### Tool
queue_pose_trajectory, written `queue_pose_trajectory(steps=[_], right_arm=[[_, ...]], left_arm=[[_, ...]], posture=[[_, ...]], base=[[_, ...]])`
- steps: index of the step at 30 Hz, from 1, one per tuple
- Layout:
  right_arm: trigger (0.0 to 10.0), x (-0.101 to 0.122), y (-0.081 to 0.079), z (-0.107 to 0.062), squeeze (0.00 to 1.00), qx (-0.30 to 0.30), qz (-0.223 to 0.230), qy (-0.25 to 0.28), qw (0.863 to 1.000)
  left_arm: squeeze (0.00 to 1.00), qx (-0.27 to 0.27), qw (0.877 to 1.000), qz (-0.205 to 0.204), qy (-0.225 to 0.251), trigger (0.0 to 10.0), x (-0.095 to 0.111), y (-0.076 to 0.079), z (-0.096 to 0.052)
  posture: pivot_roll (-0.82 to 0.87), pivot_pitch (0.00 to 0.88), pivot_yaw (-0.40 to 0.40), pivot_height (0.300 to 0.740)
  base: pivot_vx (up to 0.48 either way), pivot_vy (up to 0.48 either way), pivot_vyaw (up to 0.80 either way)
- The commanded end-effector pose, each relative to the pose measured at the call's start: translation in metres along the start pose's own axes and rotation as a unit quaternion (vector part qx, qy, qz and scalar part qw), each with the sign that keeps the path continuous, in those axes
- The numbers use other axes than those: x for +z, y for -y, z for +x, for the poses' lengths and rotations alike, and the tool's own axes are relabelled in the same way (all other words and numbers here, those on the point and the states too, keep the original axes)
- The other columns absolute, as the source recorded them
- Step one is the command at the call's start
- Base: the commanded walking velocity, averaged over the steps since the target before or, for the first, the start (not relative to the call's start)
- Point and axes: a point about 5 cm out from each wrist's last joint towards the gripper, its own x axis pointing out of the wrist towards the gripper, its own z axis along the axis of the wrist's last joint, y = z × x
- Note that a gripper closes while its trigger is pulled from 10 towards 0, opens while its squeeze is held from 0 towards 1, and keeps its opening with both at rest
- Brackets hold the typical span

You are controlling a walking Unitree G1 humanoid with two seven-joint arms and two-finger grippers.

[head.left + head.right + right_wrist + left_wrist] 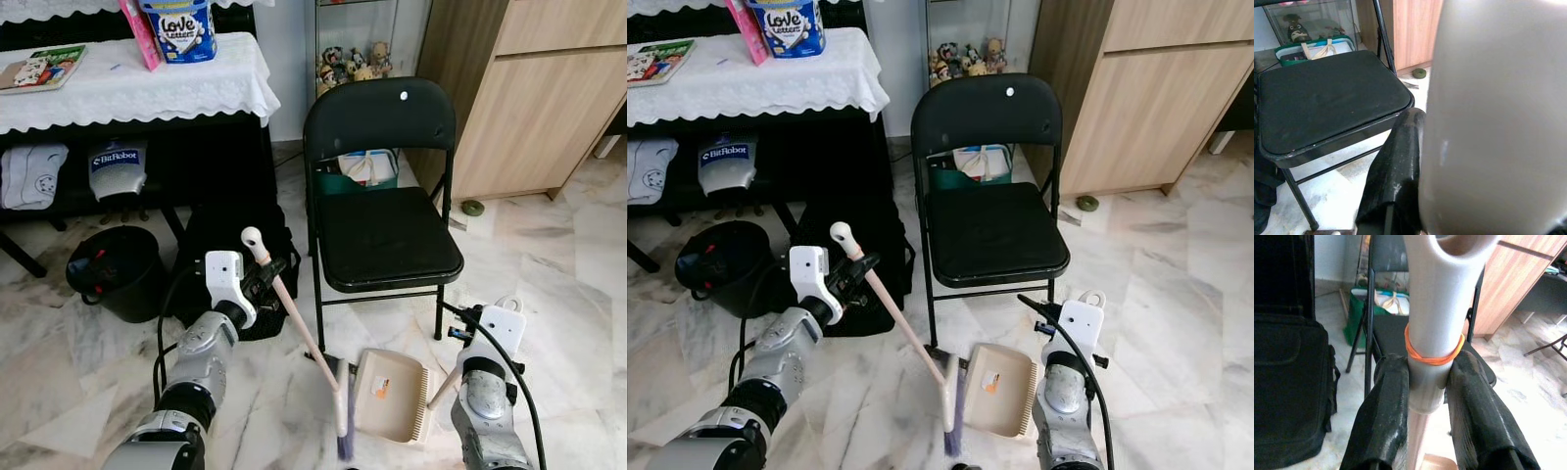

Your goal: Sweep floor

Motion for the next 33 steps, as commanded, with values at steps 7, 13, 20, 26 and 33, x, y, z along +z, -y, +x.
queue_pose_trajectory(steps=[7, 13, 20, 26, 33], right_arm=[[10.0, 0.009, 0.007, 0.003, 0.0, -0.03, -0.009, 0.015, 0.999], [10.0, 0.012, 0.008, 0.002, 0.0, -0.032, -0.003, 0.027, 0.999], [10.0, 0.017, 0.01, 0.001, 0.0, -0.046, -0.006, 0.045, 0.998], [10.0, 0.014, 0.016, 0.001, 0.0, -0.06, -0.011, 0.042, 0.997], [10.0, 0.01, 0.016, 0.003, 0.0, -0.065, 0.002, 0.026, 0.998]], left_arm=[[0.0, 0.074, 0.993, 0.046, 0.075, 10.0, 0.029, -0.018, -0.002], [0.0, 0.082, 0.991, 0.056, 0.09, 10.0, 0.034, -0.018, -0.004], [0.0, 0.103, 0.986, 0.068, 0.112, 10.0, 0.04, -0.02, -0.006], [0.0, 0.108, 0.986, 0.071, 0.109, 10.0, 0.038, -0.02, -0.007], [0.0, 0.117, 0.984, 0.078, 0.107, 10.0, 0.038, -0.021, -0.008]], posture=[[-0.13, 0.122, 0.044, 0.74], [-0.12, 0.121, 0.038, 0.74], [-0.12, 0.121, 0.037, 0.74], [-0.12, 0.121, 0.04, 0.74], [-0.11, 0.121, 0.042, 0.74]], base=[[0.0, 0.0, 0.0], [0.0, 0.0, 0.0], [0.0, 0.0, 0.0], [0.0, 0.0, 0.0], [0.0, 0.0, 0.0]])
